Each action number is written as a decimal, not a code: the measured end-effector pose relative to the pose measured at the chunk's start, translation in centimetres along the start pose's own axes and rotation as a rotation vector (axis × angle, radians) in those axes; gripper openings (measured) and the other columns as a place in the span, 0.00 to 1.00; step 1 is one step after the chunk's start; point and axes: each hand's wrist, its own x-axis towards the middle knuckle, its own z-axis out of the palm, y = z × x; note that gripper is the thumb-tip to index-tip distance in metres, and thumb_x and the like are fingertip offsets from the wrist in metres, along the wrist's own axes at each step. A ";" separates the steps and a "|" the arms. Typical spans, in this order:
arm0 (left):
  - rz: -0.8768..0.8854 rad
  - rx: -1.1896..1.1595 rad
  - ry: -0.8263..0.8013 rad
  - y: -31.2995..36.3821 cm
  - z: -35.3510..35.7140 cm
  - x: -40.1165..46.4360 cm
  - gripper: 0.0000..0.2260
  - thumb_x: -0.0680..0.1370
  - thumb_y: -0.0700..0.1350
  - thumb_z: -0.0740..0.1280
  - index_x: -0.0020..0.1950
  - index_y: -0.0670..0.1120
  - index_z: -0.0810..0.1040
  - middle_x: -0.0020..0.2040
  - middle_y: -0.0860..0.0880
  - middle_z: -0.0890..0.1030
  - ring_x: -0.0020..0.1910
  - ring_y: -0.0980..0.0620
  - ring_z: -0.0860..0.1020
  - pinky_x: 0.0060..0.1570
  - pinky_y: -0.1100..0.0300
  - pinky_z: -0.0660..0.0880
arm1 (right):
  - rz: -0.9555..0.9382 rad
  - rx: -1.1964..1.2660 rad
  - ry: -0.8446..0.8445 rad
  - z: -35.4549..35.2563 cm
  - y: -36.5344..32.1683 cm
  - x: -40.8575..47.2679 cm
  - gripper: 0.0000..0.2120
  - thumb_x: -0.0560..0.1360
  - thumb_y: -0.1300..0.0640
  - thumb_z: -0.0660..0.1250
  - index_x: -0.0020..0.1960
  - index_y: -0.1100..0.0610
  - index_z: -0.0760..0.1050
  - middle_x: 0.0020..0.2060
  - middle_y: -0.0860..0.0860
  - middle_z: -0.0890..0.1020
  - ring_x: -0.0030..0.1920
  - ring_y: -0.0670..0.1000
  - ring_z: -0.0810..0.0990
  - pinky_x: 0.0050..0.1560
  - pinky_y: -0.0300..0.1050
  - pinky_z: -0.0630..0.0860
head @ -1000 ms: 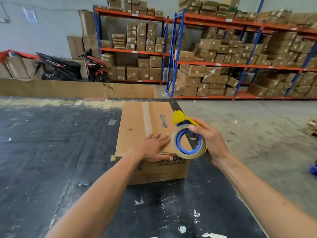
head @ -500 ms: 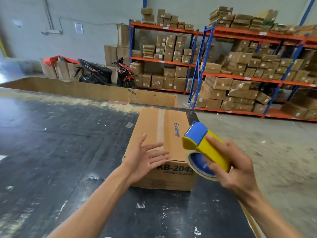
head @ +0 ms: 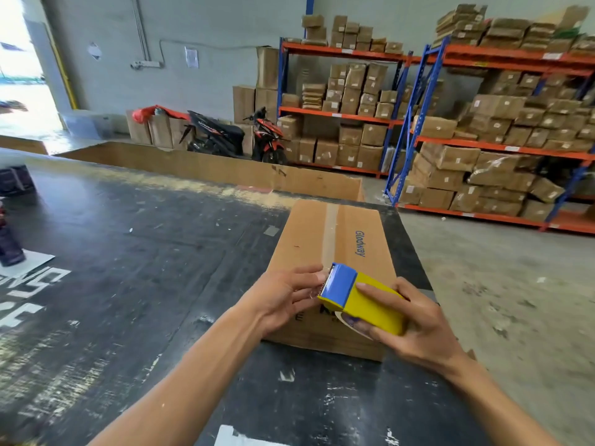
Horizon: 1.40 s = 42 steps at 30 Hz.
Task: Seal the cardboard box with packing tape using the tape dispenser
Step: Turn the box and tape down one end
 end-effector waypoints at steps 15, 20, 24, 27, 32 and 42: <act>0.268 0.144 0.250 1.1 -2.7 1.5 0.09 0.76 0.30 0.71 0.55 0.37 0.82 0.45 0.41 0.87 0.44 0.46 0.87 0.39 0.60 0.83 | 0.102 -0.086 -0.139 -2.4 0.1 1.7 0.25 0.69 0.34 0.72 0.65 0.37 0.77 0.44 0.38 0.73 0.42 0.38 0.75 0.39 0.30 0.66; 0.356 0.310 0.323 0.4 -4.4 3.1 0.10 0.76 0.35 0.72 0.57 0.40 0.83 0.46 0.45 0.87 0.45 0.50 0.86 0.44 0.59 0.83 | 0.163 -0.208 -0.254 -0.9 0.1 3.1 0.26 0.68 0.29 0.67 0.66 0.29 0.72 0.42 0.43 0.74 0.40 0.44 0.75 0.37 0.42 0.73; 0.475 0.542 0.520 -1.0 -6.2 4.6 0.10 0.77 0.38 0.72 0.58 0.45 0.85 0.46 0.52 0.87 0.46 0.57 0.85 0.51 0.57 0.82 | 0.160 -0.312 -0.339 1.3 -0.9 5.1 0.26 0.69 0.29 0.65 0.67 0.27 0.69 0.42 0.43 0.73 0.40 0.44 0.72 0.35 0.32 0.62; 0.519 0.718 0.592 -2.0 -7.4 5.1 0.10 0.77 0.43 0.73 0.57 0.51 0.85 0.48 0.58 0.86 0.57 0.56 0.82 0.62 0.51 0.77 | 0.155 -0.384 -0.415 2.5 -1.2 6.2 0.26 0.71 0.32 0.67 0.68 0.29 0.69 0.44 0.45 0.73 0.43 0.47 0.74 0.37 0.37 0.65; 0.526 0.639 0.626 -3.9 -8.1 5.1 0.11 0.77 0.41 0.72 0.59 0.48 0.85 0.48 0.55 0.87 0.46 0.62 0.84 0.58 0.52 0.80 | 0.176 -0.431 -0.537 4.0 -1.4 6.8 0.28 0.71 0.32 0.65 0.70 0.30 0.67 0.46 0.48 0.73 0.45 0.51 0.77 0.44 0.46 0.75; 0.563 0.618 0.579 -5.2 -9.3 6.1 0.16 0.79 0.38 0.70 0.66 0.44 0.80 0.56 0.49 0.86 0.52 0.60 0.83 0.60 0.54 0.79 | 0.142 -0.559 -0.581 5.2 -2.6 7.7 0.26 0.72 0.33 0.65 0.70 0.31 0.68 0.49 0.51 0.76 0.46 0.55 0.80 0.42 0.45 0.70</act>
